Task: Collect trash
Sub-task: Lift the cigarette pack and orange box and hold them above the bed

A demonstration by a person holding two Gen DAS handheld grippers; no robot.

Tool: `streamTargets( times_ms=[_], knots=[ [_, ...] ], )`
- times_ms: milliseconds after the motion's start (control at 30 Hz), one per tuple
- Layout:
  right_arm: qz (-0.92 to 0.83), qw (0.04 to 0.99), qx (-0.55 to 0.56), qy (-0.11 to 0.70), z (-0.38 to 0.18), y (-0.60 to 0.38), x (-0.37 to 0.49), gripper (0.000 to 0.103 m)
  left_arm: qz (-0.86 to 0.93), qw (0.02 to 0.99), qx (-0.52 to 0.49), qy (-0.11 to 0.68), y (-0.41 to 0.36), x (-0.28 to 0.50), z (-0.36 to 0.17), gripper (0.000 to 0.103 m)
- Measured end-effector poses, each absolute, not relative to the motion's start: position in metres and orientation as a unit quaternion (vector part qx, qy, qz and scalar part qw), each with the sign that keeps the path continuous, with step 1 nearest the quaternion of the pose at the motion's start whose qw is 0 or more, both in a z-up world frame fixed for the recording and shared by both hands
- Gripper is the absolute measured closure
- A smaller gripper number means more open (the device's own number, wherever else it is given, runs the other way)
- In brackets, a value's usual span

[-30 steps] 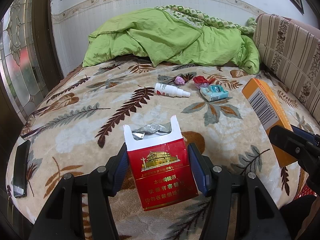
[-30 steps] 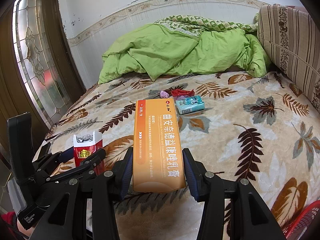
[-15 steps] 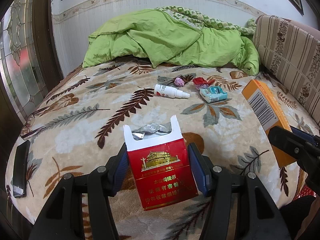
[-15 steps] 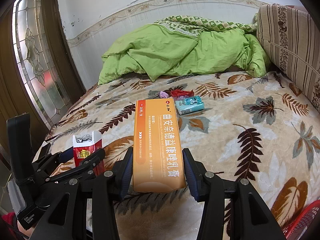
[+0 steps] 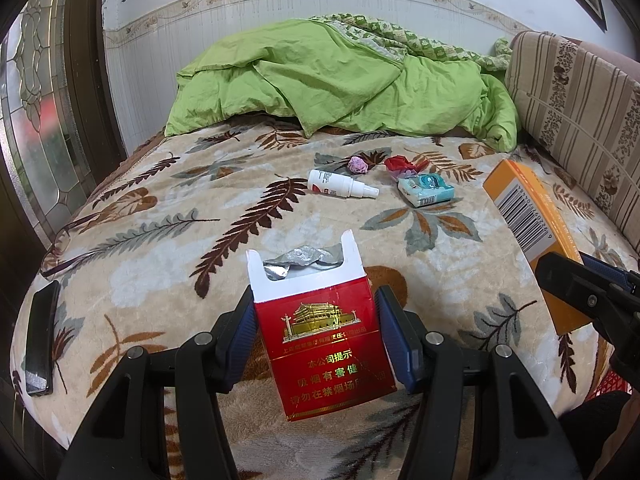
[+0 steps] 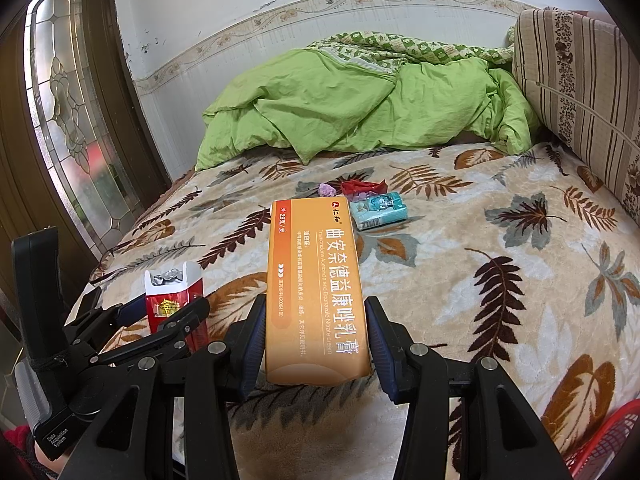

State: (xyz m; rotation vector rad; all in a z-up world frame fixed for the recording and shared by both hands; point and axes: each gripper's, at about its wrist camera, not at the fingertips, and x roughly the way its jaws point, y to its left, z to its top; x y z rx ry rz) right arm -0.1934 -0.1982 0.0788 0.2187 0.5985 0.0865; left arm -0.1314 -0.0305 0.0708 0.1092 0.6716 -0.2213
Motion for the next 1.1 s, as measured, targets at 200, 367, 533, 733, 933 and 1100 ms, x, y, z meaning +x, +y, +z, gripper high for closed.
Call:
streamTargets(
  times_ms=[200, 367, 533, 733, 933, 1100],
  knots=[
    [0.043, 0.949, 0.109, 0.293, 0.079, -0.199, -0.194, 0.053, -0.108, 0.937, 0.053, 0.328, -0.030, -0.132, 0.071, 0.046],
    [0.042, 0.950, 0.110, 0.291, 0.081, -0.200, -0.196, 0.053, -0.109, 0.939, 0.054, 0.323, -0.033, -0.131, 0.073, 0.046],
    [0.040, 0.949, 0.119, 0.290, 0.084, -0.200, -0.202, 0.053, -0.112, 0.942, 0.054, 0.313, -0.035, -0.133, 0.078, 0.046],
    [0.035, 0.949, 0.120, 0.290, 0.084, -0.199, -0.216, 0.053, -0.116, 0.945, 0.052, 0.302, -0.033, -0.144, 0.084, 0.046],
    [0.031, 0.947, 0.126, 0.294, 0.086, -0.200, -0.227, 0.053, -0.125, 0.946, 0.051, 0.293, -0.035, -0.154, 0.092, 0.046],
    [0.030, 0.947, 0.132, 0.291, 0.090, -0.203, -0.236, 0.053, -0.133, 0.946, 0.052, 0.292, -0.038, -0.164, 0.097, 0.046]
  ],
)
